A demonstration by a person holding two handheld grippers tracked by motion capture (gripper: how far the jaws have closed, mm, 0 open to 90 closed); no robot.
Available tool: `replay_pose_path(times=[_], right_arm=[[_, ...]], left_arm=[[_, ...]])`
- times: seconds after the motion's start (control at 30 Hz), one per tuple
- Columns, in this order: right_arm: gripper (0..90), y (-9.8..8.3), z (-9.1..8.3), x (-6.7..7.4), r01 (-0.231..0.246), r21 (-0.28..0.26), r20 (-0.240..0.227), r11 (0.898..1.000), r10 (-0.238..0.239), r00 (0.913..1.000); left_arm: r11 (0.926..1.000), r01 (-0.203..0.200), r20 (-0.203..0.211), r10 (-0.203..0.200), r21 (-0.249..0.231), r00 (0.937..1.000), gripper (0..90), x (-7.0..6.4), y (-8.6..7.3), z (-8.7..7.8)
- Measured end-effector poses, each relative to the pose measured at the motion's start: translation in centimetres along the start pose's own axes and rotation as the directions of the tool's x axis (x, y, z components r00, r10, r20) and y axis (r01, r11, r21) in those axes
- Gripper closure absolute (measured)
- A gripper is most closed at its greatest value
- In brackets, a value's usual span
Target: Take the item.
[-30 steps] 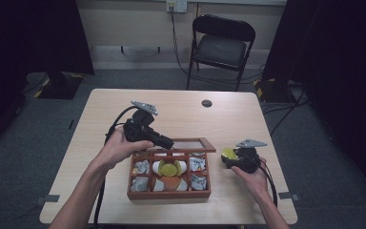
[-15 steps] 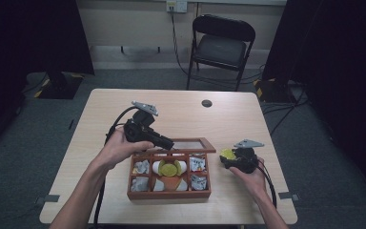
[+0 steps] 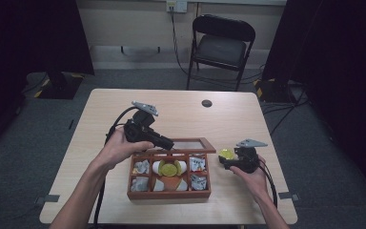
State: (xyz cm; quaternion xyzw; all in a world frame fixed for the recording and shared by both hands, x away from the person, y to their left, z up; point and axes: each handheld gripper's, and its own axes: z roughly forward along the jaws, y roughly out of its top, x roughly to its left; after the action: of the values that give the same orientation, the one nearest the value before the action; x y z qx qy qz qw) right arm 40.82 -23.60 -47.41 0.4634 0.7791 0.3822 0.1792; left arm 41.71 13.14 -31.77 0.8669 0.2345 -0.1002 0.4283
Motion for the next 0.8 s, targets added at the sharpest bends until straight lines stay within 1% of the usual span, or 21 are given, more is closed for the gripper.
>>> replay_pose_path(times=[0.2,0.5,0.67,0.8], right_arm=[[18.2,0.2,-1.1,-0.2,-0.012,-0.031,0.007,0.999,0.012,0.9999],[17.1,0.0,-3.3,-0.3,-0.018,-0.053,0.009,0.998,0.018,0.9998],[17.2,-1.3,-4.1,0.0,-0.001,-0.014,0.016,1.0,0.002,0.9999],[17.3,-2.6,-4.7,-0.1,0.01,0.016,0.016,1.0,-0.01,0.9998]], left_arm=[[1.0,-0.001,0.001,0.001,0.003,1.0,81.5,0.0,0.0,0.0],[1.0,0.0,-0.001,0.0,-0.001,1.0,81.5,0.0,-0.1,0.0],[1.0,-0.003,0.004,0.003,0.004,1.0,81.5,0.0,-0.1,0.1],[1.0,0.001,-0.001,-0.001,-0.001,1.0,81.5,0.0,-0.1,0.0]])
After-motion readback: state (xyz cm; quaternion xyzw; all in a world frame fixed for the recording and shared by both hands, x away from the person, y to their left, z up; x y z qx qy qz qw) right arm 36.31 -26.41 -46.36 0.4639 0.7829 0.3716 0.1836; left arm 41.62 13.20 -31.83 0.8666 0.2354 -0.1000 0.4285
